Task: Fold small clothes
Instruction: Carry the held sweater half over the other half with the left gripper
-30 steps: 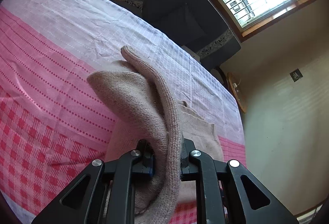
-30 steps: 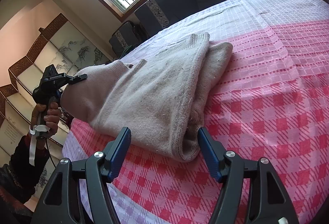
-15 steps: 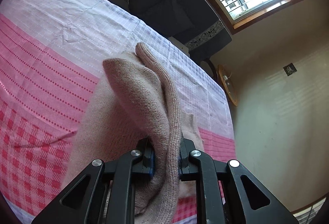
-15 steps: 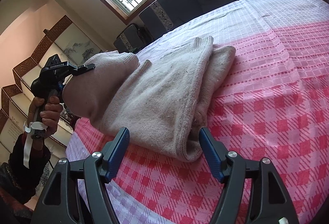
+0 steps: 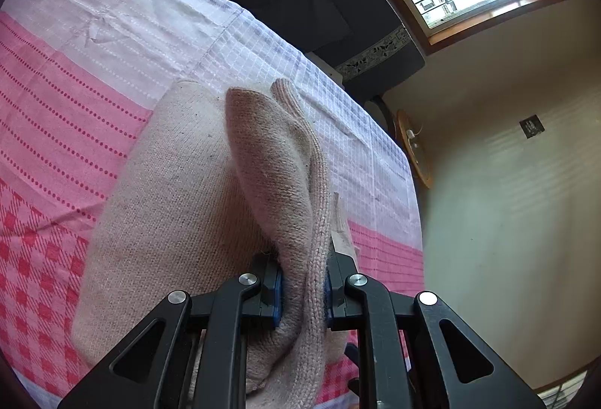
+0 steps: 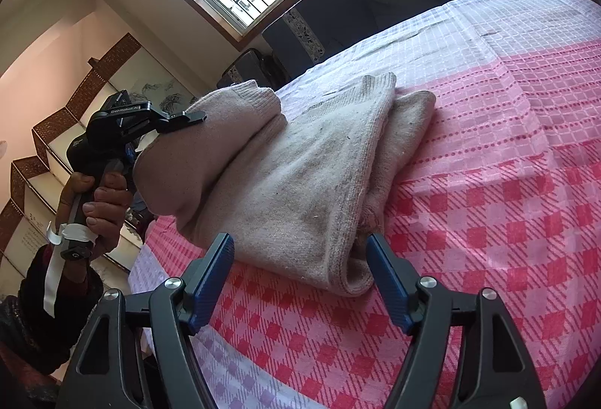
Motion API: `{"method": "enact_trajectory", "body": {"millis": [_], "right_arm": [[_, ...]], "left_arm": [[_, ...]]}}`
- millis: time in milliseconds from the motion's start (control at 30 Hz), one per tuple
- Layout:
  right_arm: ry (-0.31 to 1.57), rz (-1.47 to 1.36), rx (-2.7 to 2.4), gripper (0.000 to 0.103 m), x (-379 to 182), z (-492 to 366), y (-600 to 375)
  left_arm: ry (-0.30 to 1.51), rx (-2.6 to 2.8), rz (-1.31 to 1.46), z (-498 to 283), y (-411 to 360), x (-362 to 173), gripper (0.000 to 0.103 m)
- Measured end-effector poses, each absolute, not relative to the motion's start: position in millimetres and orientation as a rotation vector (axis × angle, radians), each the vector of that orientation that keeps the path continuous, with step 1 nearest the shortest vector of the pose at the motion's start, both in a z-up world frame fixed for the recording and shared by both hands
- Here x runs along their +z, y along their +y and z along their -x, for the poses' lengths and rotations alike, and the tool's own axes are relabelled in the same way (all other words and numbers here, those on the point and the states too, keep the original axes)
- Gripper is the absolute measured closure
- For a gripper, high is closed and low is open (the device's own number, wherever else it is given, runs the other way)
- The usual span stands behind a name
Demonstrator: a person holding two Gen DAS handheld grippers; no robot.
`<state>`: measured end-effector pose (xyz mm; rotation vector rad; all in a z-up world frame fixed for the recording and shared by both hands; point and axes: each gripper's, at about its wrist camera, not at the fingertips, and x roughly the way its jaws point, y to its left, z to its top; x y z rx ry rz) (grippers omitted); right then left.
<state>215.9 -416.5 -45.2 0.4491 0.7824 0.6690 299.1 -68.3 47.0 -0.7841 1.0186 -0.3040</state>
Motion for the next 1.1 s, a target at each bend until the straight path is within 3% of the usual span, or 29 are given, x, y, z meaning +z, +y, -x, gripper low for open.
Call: {"method": "enact_trajectory", "body": {"millis": [1100], "right_arm": [[0.76,-0.491,0.695,0.028,-44,-210,-420]], "left_arm": [[1.055,-0.344,0.858,-310,-142,37,0.087]]}}
